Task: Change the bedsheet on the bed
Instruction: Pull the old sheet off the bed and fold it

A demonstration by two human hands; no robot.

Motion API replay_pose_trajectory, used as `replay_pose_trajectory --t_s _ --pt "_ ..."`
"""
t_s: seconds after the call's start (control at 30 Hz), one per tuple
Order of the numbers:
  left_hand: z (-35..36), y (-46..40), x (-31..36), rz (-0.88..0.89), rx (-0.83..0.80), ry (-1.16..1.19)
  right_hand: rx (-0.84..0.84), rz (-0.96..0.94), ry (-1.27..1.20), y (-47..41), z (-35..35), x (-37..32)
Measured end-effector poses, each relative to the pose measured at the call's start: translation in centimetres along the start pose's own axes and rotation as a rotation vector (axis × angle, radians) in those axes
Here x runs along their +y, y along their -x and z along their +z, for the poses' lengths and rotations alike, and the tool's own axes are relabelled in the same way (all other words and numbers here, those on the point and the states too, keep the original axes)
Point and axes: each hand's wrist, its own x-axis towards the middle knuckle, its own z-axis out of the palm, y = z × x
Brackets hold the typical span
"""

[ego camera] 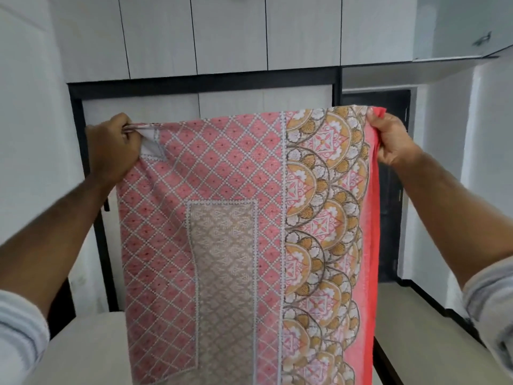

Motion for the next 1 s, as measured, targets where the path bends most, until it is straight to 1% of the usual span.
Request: replay_pose_trajectory --t_s 0.07,0.2,0.3,0.43,0.53,0.63,0.73,0.8,0.9,1.0 --pt "-0.8 -0.3 0.3 0.007 -0.041 -0.019 0.066 0.004 0.023 0.4 0.4 -0.3" --pt "-0.9 0.4 -0.5 0.085 -0.213 -0.209 0.175 0.021 0.097 0.9 1.1 0.6" --pt "0.0 1.7 -2.2 0.168 -0.317 -0.342 0.226 0.031 0.142 0.6 1.4 2.6" --pt "2.6 3.8 -4.9 0.259 -0.374 -0.511 0.29 0.063 0.22 -0.6 0.8 6.8" --pt "5.5 5.4 -6.9 0.274 -0.399 -0.541 0.334 0.086 0.252 -2.5 -0.2 10.8" --pt "9.5 6.6 -9.1 0.266 -0.441 -0.503 0.372 0.114 0.282 -5.6 -1.7 15.5" --pt "15.4 8.4 -12.1 0.252 -0.525 -0.459 0.391 0.185 0.353 -9.1 -3.7 21.4" --pt "19.9 10.5 -14.3 0.188 -0.615 -0.451 0.404 0.246 0.386 -11.3 -5.4 26.3" --pt "28.6 14.9 -17.6 0.077 -0.768 -0.439 0.432 0.347 0.445 -15.1 -9.3 35.4" --pt "36.5 20.5 -19.7 -0.075 -0.94 -0.415 0.454 0.465 0.533 -17.0 -13.3 44.8"
